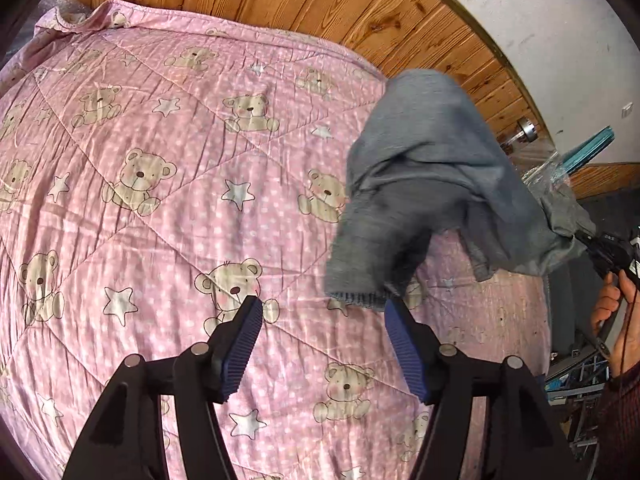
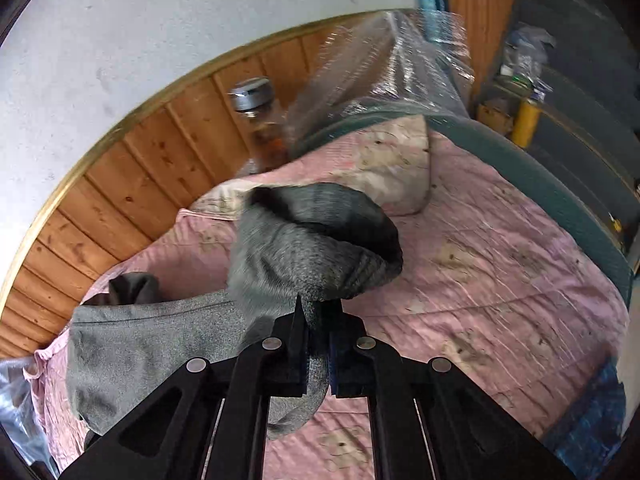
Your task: Fold clothes
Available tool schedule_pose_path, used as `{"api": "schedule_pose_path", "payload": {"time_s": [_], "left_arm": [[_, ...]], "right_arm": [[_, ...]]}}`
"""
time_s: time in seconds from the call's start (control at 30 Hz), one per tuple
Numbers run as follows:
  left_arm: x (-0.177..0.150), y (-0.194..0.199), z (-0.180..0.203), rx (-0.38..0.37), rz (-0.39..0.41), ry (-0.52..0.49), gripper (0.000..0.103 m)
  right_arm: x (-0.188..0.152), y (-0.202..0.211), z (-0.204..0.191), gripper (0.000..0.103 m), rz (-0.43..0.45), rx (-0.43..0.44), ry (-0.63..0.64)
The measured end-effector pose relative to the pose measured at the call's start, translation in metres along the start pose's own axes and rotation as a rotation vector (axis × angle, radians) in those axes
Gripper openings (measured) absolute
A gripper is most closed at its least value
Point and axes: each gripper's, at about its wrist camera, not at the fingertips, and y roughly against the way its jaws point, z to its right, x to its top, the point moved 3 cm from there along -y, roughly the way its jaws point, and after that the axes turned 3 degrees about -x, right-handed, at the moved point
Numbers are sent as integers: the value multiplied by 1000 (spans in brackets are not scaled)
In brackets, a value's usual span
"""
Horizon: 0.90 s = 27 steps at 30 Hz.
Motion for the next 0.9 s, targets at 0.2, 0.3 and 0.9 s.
{"api": "schedule_pose_path", "payload": {"time_s": [0.2,0.3,0.9], "left_arm": [[5,-54,26,-61,-73,-83,65],[10,-70,38,-31,-81,-120,65],[71,79,52,-130,233,-230,7]], "right_arm": [[-44,-12,-38,24,-53,114,147],[-69,-20,-71,47,-74,179,265],[-68,-2,-182,3,188,60,814]]}}
